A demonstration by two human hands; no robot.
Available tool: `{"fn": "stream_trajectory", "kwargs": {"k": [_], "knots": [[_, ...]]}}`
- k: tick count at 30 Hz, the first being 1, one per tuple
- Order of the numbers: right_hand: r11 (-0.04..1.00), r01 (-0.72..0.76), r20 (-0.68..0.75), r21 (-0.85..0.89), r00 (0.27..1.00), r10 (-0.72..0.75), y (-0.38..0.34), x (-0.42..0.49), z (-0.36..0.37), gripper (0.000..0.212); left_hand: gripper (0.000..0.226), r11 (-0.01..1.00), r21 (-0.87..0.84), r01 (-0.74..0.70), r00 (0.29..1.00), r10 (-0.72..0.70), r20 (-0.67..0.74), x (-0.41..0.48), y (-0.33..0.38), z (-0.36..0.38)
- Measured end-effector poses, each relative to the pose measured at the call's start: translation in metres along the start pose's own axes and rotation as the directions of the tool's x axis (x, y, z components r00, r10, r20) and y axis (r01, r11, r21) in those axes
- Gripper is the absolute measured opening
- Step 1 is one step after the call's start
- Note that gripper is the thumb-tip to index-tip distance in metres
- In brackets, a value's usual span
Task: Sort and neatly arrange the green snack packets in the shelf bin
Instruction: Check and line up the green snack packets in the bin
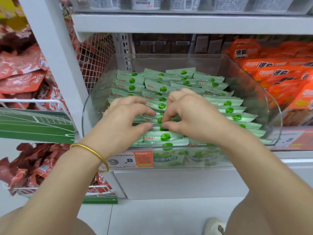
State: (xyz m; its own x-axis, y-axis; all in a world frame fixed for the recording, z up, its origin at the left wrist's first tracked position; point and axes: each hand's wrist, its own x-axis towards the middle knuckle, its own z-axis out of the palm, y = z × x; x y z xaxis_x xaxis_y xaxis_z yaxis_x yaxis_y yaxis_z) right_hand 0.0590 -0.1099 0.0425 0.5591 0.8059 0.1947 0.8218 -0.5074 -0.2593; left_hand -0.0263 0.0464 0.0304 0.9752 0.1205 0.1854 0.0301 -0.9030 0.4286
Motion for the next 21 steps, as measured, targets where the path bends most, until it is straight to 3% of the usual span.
{"fn": "stream_trajectory", "kwargs": {"k": [3, 6, 9, 12, 14, 17, 21], "knots": [[0.997, 0.052, -0.179, 0.062, 0.983, -0.04, 0.0, -0.003, 0.011, 0.011, 0.035, 0.999, -0.033, -0.021, 1.0, 0.022, 0.014, 0.001, -0.003, -0.002], [0.966, 0.084, -0.361, 0.243, 0.932, 0.01, -0.003, -0.006, 0.015, 0.008, 0.061, 0.997, -0.066, -0.028, 1.0, 0.027, -0.014, 0.002, -0.004, -0.003], [0.926, 0.108, -0.462, 0.363, 0.883, 0.079, -0.002, -0.006, 0.012, 0.007, 0.085, 0.962, -0.273, -0.006, 0.992, -0.029, -0.124, 0.001, 0.002, -0.005], [0.847, 0.117, -0.508, 0.519, 0.839, 0.196, -0.001, -0.008, 0.004, 0.009, 0.054, 0.884, -0.461, -0.076, 0.981, -0.017, -0.194, 0.002, 0.013, -0.007], [0.749, 0.108, -0.467, 0.653, 0.837, 0.287, -0.001, -0.008, 0.0, 0.008, 0.037, 0.809, -0.573, -0.133, 0.973, -0.004, -0.233, 0.004, 0.021, -0.007], [0.581, 0.069, -0.335, 0.811, 0.869, 0.364, 0.003, -0.009, -0.005, 0.003, 0.028, 0.691, -0.699, -0.187, 0.946, -0.066, -0.318, 0.008, 0.028, -0.005], [0.547, 0.02, -0.298, 0.837, 0.856, 0.423, 0.009, -0.007, -0.004, 0.025, 0.023, 0.56, -0.802, -0.207, 0.939, -0.116, -0.324, 0.014, 0.033, -0.004]]}}
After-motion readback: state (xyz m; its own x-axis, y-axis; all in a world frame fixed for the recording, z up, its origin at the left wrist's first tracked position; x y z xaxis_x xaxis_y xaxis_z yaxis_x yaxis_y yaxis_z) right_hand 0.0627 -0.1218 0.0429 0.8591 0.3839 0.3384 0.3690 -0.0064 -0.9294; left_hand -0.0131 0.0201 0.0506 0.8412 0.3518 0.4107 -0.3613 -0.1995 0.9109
